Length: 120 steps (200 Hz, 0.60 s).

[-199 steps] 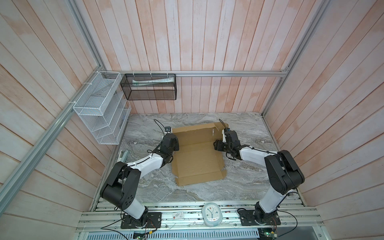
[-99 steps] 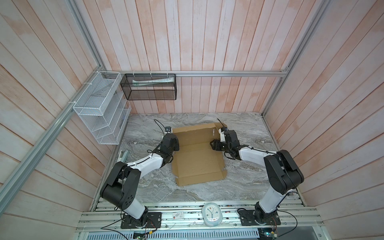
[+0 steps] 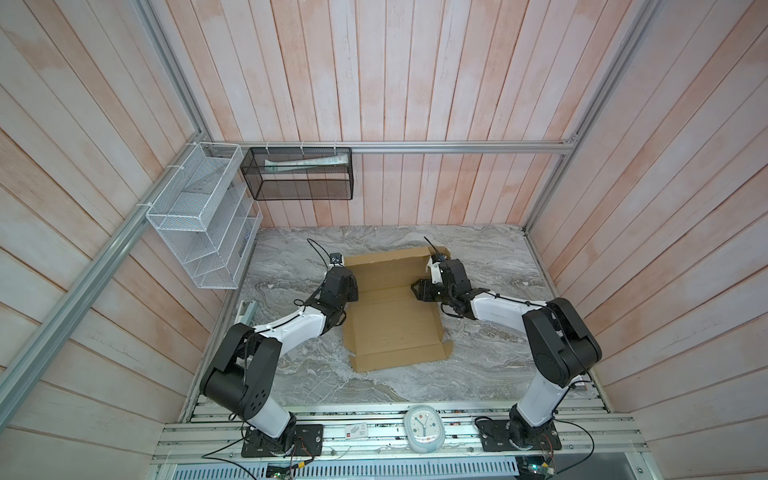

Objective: Fold the paper box

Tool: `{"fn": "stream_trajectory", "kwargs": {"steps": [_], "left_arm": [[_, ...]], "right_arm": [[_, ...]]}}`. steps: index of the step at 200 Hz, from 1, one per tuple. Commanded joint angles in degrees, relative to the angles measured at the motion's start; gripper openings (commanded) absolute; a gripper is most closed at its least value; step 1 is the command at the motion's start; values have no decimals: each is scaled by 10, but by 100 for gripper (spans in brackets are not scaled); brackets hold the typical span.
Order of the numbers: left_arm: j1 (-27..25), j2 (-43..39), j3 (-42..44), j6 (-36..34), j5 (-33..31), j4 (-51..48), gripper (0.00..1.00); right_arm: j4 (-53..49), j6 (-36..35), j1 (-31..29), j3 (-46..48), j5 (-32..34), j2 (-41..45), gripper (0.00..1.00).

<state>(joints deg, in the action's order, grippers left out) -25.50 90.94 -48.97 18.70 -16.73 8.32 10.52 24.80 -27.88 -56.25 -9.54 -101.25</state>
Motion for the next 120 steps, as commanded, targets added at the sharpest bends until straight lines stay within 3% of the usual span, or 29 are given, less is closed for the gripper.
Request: {"fn": "stream_trajectory", "kwargs": {"steps": [1,52,120], "left_arm": [[0,-7,-2,14,16,15,0],[0,-9,-1,13,11,15,0],[1,-13,0,15,7,15,0]], "right_arm": [[-7,-10,-6,-22,-5,-15,60],[-21,-15,-6,-26,5,-13,60],[-64,-28,-8,5,18,50,59]]}}
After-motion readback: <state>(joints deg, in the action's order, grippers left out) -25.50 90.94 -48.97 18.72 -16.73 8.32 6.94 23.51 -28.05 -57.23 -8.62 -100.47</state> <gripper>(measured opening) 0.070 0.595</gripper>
